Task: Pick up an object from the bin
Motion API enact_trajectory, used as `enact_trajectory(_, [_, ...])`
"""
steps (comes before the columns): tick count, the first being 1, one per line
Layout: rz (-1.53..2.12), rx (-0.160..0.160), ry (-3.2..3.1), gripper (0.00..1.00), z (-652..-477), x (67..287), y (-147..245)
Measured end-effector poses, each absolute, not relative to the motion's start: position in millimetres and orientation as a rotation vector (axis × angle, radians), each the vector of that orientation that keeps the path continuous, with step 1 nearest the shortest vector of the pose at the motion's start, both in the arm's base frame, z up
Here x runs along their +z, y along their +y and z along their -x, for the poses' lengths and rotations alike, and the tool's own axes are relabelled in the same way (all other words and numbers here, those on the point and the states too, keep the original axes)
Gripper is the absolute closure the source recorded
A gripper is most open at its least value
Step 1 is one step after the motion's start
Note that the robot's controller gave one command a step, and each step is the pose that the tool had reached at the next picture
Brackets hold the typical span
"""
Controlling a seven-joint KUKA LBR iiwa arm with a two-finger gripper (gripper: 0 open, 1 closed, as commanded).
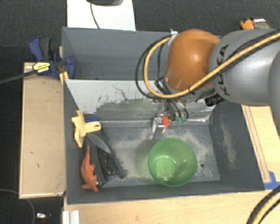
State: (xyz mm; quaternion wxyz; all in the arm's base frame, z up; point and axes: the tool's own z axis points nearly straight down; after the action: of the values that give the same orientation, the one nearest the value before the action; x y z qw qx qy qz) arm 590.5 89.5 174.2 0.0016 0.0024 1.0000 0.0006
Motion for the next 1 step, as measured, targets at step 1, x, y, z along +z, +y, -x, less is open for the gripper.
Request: enact_trajectory(1, [-0.009, 0.002, 3.138, 0.0, -590.5, 174.2, 89.5])
